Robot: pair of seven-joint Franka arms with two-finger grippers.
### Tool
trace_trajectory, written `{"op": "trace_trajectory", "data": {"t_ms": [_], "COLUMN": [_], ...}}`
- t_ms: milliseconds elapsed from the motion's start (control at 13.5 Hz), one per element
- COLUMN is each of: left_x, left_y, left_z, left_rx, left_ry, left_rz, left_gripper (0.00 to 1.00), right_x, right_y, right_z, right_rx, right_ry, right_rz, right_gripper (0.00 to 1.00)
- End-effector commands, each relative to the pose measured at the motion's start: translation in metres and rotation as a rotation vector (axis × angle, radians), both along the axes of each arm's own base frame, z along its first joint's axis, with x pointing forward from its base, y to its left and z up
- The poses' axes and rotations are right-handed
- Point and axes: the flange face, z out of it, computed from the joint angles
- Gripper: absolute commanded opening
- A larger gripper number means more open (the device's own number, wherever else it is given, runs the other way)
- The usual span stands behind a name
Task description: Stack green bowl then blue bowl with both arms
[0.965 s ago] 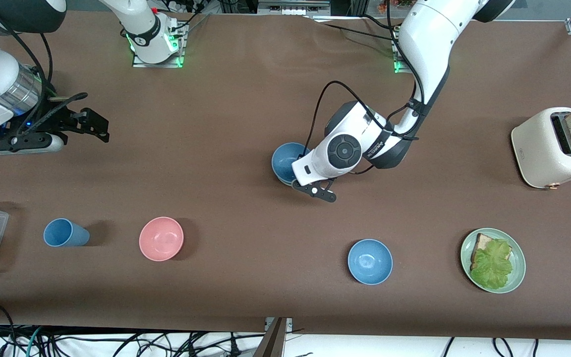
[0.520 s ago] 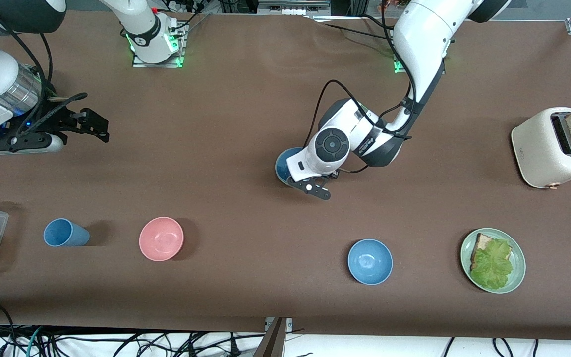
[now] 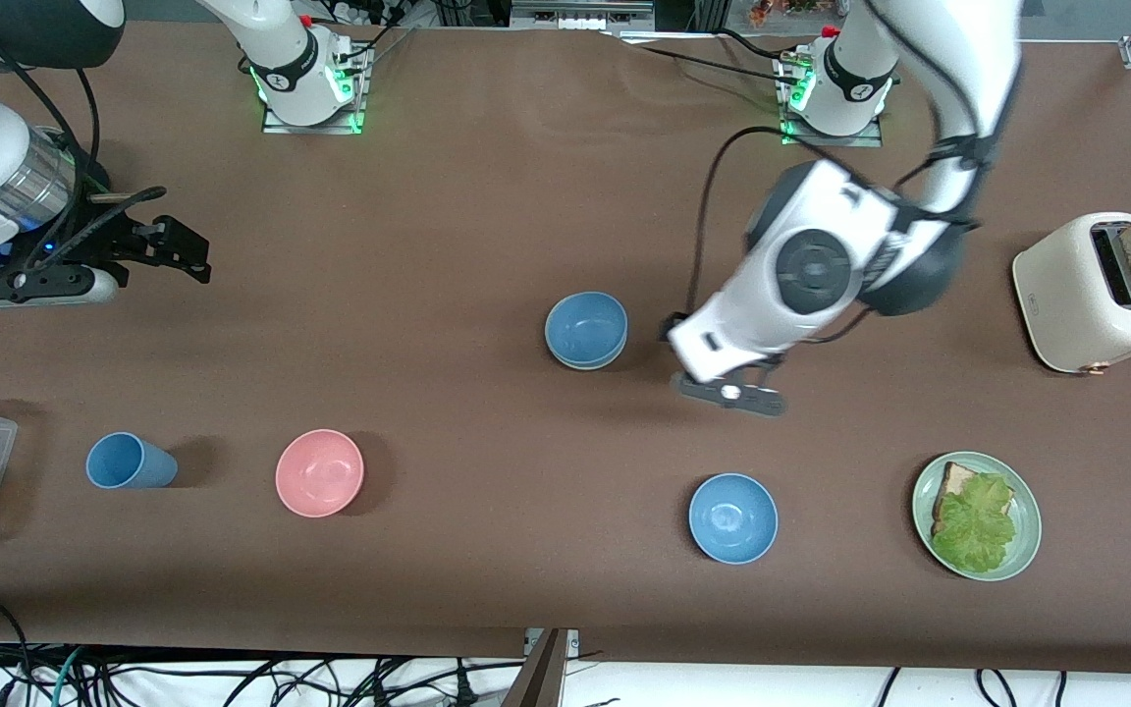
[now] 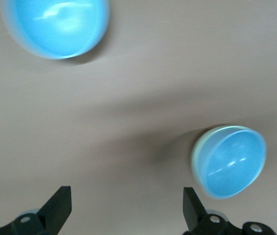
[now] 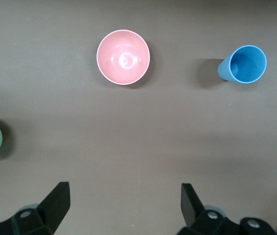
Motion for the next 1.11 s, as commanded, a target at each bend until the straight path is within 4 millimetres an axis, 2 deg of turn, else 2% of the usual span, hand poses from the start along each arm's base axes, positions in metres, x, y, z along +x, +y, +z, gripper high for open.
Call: {"op": "trace_trajectory", "data": {"t_ms": [0, 223, 371, 446, 520, 743, 965, 1040], "left_x": [-0.001, 0.003, -0.018, -0.032, -0.044, -0.072, -0.078, -0.082], "left_y": [0.068, 0.152, 0.180, 0.188, 0.204, 0.209, 0.212, 0.206], "left_z": [0.052, 0.072, 0.102, 0.109, 0.115, 0.114, 0.122, 0.123], "left_rx": [0.043, 0.075, 0.081, 0.090, 0.088, 0.076, 0.072, 0.063], "left_ry": [0.003, 0.088, 0.092, 0.081, 0.044, -0.100, -0.102, -0.080], "left_rz": [0.085, 0.201, 0.167, 0.124, 0.105, 0.027, 0.049, 0.046], "left_gripper": [1.00, 1.00, 1.00, 1.00, 1.00, 1.00, 1.00, 1.00], "right_x": [0.001, 0.001, 0.000, 0.000, 0.000, 0.000, -0.001, -0.001], "right_y": [-0.005, -0.005, 0.000, 0.000, -0.002, -0.002, -0.002, -0.002], "right_z": [0.003, 0.004, 0.007, 0.007, 0.007, 0.007, 0.007, 0.007], "right_rx": [-0.014, -0.030, -0.031, -0.031, -0.028, -0.030, -0.031, -0.031], "right_ry": [-0.001, -0.004, -0.009, -0.009, -0.008, -0.008, -0.008, -0.008], "right_rz": [0.009, 0.013, 0.012, 0.012, 0.007, 0.007, 0.007, 0.007], "right_gripper": [1.00, 1.00, 1.00, 1.00, 1.00, 1.00, 1.00, 1.00]}}
